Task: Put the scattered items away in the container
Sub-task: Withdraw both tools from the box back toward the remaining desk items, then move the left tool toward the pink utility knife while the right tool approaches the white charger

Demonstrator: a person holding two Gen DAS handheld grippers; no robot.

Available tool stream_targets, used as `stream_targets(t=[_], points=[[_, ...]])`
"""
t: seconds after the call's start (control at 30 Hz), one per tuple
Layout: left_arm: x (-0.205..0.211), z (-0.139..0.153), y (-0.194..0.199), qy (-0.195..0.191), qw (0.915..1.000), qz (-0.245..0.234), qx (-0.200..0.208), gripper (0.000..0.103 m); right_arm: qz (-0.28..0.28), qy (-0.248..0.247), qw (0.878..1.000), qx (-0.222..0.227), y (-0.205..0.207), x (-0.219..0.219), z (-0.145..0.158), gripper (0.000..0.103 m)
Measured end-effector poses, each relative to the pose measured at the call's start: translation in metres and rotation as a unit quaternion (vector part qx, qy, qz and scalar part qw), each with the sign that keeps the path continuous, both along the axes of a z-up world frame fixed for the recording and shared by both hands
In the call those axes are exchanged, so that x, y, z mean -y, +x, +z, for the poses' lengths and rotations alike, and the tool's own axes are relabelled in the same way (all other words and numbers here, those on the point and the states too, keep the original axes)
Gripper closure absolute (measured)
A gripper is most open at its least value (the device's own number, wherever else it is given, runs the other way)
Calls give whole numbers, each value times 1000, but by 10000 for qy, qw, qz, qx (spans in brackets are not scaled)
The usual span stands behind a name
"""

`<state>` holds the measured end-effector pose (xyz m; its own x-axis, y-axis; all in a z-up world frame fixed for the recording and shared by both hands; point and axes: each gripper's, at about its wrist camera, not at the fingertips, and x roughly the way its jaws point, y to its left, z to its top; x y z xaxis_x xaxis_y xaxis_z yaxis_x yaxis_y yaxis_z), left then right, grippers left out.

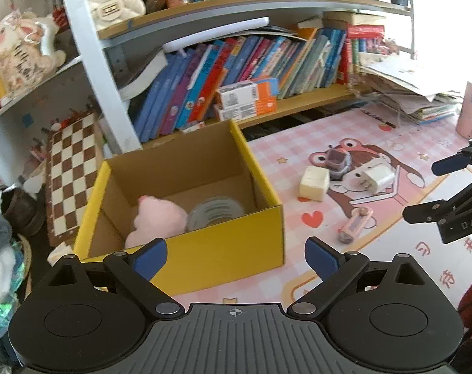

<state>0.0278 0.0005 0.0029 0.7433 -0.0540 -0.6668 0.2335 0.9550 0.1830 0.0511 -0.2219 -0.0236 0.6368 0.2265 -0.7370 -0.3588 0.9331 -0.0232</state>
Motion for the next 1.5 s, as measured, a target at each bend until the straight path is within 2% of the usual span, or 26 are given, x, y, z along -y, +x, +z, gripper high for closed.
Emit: stream_targets(t=[0.37,0.7,1.1,1.5], points=[[35,3,6,12,9977,-666,95,6,-365,72,9993,5,-3,16,-2,12],[59,-2,12,41,9943,-1069,46,6,-652,121,9978,5,-4,30,-3,11],[74,-10,16,141,9909,-1339,69,6,-846,98,9964,-10,-1,37,-7,10],[84,-17,24,206,9897,-1414,11,6,-932,111,9955,-133,5,38,-11,10]])
